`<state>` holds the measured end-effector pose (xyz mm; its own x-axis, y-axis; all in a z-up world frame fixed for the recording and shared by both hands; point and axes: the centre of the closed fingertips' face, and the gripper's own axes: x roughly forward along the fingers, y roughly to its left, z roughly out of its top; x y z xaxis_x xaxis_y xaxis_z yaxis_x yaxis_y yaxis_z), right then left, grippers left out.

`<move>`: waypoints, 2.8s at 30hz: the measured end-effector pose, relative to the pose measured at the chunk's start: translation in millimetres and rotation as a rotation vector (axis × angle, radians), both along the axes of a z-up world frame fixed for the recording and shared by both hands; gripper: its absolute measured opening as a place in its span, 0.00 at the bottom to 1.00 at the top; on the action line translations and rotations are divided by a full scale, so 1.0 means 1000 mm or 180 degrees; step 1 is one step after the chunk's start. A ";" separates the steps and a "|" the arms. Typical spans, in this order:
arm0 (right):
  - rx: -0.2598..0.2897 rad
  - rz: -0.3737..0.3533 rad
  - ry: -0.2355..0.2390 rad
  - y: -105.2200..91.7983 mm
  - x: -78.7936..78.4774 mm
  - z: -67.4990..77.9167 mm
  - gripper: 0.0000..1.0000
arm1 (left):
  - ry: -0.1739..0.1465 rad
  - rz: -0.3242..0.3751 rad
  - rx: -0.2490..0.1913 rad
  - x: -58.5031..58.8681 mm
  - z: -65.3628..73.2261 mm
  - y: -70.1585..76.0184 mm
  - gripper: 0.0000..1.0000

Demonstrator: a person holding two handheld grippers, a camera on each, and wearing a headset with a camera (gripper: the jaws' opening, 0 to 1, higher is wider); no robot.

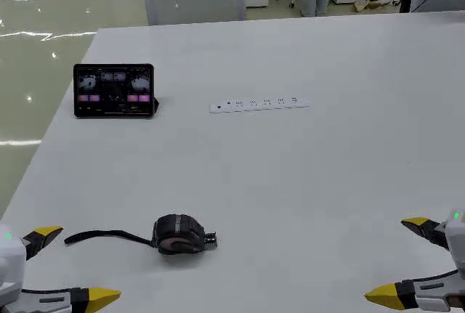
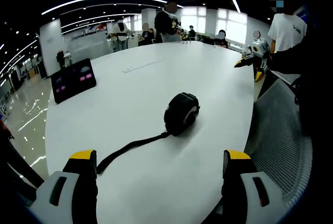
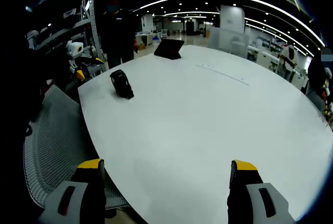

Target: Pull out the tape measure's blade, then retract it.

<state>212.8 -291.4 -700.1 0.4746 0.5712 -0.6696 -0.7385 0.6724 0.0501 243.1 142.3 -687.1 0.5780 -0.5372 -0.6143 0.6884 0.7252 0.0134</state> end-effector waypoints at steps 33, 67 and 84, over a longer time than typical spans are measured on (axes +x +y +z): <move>-0.0047 0.0739 -0.0002 0.062 0.060 -0.020 0.99 | 0.0299 -0.1064 0.0616 0.041 -0.023 -0.048 0.99; -0.0263 0.1618 -0.0116 0.162 0.080 -0.048 0.99 | 0.0435 -0.1966 0.1233 0.056 -0.053 -0.122 0.75; -0.0168 0.1678 -0.0074 0.206 0.084 -0.047 0.99 | 0.0445 -0.2164 0.1508 0.056 -0.067 -0.136 0.35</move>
